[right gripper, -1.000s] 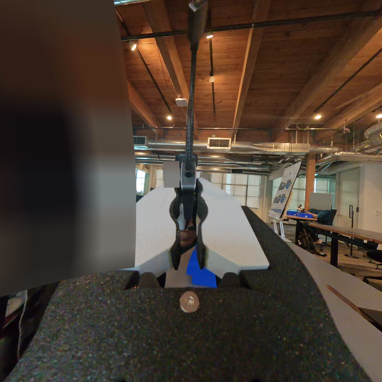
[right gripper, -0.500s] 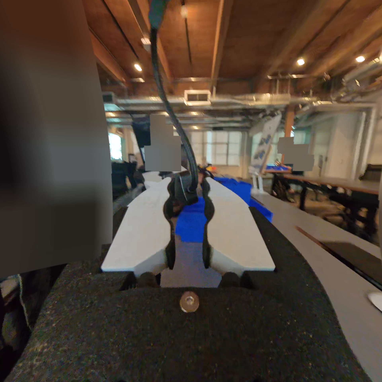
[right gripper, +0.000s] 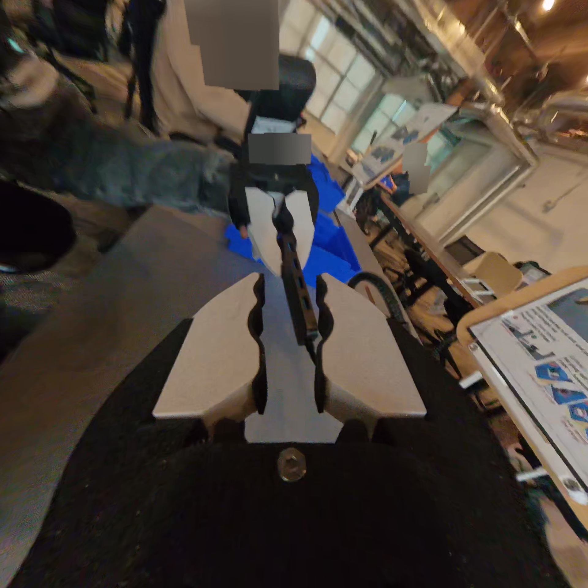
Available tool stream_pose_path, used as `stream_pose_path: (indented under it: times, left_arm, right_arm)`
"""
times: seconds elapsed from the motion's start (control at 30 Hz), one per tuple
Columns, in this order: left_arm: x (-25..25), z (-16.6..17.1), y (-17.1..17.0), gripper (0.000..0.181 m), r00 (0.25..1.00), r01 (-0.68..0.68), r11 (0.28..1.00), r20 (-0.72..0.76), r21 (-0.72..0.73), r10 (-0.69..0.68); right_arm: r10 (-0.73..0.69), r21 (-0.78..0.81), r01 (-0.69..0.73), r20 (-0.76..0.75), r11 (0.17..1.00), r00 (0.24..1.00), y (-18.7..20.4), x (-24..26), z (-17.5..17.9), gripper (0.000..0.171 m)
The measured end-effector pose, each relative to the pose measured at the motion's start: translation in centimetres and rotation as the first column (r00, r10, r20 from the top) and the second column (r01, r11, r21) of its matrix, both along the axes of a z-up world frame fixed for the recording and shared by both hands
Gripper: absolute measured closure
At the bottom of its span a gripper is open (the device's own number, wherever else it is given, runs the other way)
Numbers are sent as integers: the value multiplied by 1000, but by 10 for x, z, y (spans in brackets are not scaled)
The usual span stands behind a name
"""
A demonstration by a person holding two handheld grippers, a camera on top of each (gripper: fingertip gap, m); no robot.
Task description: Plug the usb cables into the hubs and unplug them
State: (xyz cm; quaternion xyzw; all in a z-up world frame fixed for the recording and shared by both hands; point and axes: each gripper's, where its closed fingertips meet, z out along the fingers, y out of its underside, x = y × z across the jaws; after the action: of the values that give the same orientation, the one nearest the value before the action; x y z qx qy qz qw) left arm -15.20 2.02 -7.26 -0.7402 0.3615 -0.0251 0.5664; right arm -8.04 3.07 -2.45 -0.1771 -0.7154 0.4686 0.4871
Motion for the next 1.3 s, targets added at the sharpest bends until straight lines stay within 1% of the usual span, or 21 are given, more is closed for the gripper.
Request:
stream_pose_path:
  times: [0.07,0.13,0.23,0.37,0.43,0.5,0.57,0.6,0.67,0.7,0.73,0.8,0.83,0.9,0.97,1.03,1.1,1.2,1.3]
  left_arm:
    - [7,1,-2,169,999,38,999,-11,13,-38]
    - [11,5,-4,169,997,76,997,9,35,-76]
    - [16,13,-10,169,988,138,987,55,87,-143]
    - [15,11,-7,169,987,137,986,71,99,-145]
    - [12,11,-5,169,990,120,985,61,120,-128]
    - [9,15,-6,169,988,121,982,83,143,-133]
    - [5,25,-9,169,981,130,972,113,195,-155]
    - [5,31,-13,169,973,144,963,143,226,-179]
    - [7,43,-20,169,951,178,940,196,292,-241]
    - [9,48,-22,169,938,192,928,218,318,-269]
    - [12,51,-24,169,928,204,919,233,336,-291]
    - [17,52,-22,169,920,219,908,234,358,-315]
    - [20,51,-21,169,918,227,904,229,363,-323]
    - [26,53,-18,169,912,241,893,224,380,-342]
    - [32,54,-18,169,906,259,884,218,389,-362]
    - [37,55,-17,169,901,276,877,213,392,-378]
    - [40,55,-17,169,896,287,873,212,395,-390]
    - [42,54,-16,169,889,293,866,217,406,-402]
    - [44,53,-18,169,873,309,860,236,407,-426]
  right_arm:
    - [-44,41,43,39,998,998,8,-11,-11,138]
    - [-74,59,70,57,996,996,17,-15,-19,137]
    - [-63,44,60,68,997,996,19,-15,-24,137]
    - [-70,84,63,89,994,994,15,-15,-31,137]
    - [-46,90,39,81,995,996,8,-7,-25,137]
    - [-11,84,3,90,996,996,1,5,-19,139]
    - [-26,84,16,117,996,993,7,15,-21,141]
    - [-59,82,49,125,995,990,17,17,-24,141]
    - [-121,19,120,90,993,989,35,16,-24,139]
    - [-120,-38,122,55,992,991,39,14,-19,136]
    - [-110,-89,110,10,990,994,39,11,-14,133]
    - [-59,-143,51,-55,988,997,29,6,-7,127]
    - [-35,-155,25,-64,988,997,23,1,-6,123]
    - [-2,-156,-6,-51,988,999,15,-9,-10,122]
    - [37,-167,-46,-56,985,998,7,-15,-10,126]
    - [104,-195,-117,-80,974,991,-1,-15,-4,134]
    - [137,-207,-153,-91,966,986,-5,-14,0,141]
    - [165,-202,-180,-89,963,982,-8,-13,0,158]
    - [187,-188,-203,-100,961,977,-10,-11,0,159]
